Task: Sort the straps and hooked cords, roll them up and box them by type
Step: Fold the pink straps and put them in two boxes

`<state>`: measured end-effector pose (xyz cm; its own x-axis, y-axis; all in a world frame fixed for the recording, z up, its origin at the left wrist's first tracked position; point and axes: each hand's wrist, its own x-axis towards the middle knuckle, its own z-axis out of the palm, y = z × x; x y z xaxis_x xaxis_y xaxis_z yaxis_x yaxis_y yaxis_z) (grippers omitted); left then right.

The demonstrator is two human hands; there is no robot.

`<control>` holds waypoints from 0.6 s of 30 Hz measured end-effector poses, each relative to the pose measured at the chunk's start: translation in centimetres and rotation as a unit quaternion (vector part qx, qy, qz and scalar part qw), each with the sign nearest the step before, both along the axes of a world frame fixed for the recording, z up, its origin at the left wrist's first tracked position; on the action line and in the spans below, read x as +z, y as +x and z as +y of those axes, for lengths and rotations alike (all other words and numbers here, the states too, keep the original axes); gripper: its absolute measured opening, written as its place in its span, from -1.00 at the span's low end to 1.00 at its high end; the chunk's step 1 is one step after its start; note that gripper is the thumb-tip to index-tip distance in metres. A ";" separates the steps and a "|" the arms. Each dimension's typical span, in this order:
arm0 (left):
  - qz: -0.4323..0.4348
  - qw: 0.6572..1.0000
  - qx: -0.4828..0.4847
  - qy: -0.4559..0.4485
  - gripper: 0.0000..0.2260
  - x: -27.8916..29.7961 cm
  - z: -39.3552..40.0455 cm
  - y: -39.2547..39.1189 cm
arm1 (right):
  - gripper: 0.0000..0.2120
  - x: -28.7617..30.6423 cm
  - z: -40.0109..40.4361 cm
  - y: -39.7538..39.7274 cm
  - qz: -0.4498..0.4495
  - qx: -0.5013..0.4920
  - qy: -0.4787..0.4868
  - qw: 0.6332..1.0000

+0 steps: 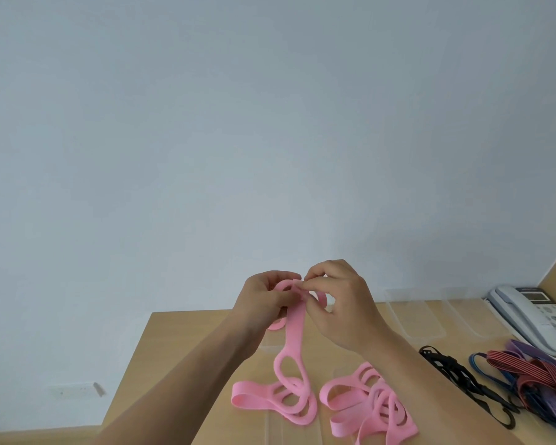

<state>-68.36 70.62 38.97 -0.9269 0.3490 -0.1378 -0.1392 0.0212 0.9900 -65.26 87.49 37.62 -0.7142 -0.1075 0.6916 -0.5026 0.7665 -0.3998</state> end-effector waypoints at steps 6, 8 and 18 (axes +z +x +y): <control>0.043 0.998 0.014 -0.038 -0.74 0.0 0.4 0.2 | -0.92 0.6 -0.1 -0.4 -0.157 -0.027 -0.105 0.982; 0.049 0.998 0.018 -0.041 -0.67 0.2 0.4 0.4 | -0.87 0.6 0.0 -0.5 -0.199 -0.025 -0.092 0.975; 0.034 0.999 0.014 -0.037 -0.59 -0.6 0.1 0.4 | -0.94 1.4 -0.2 -0.2 -0.243 -0.032 -0.147 0.958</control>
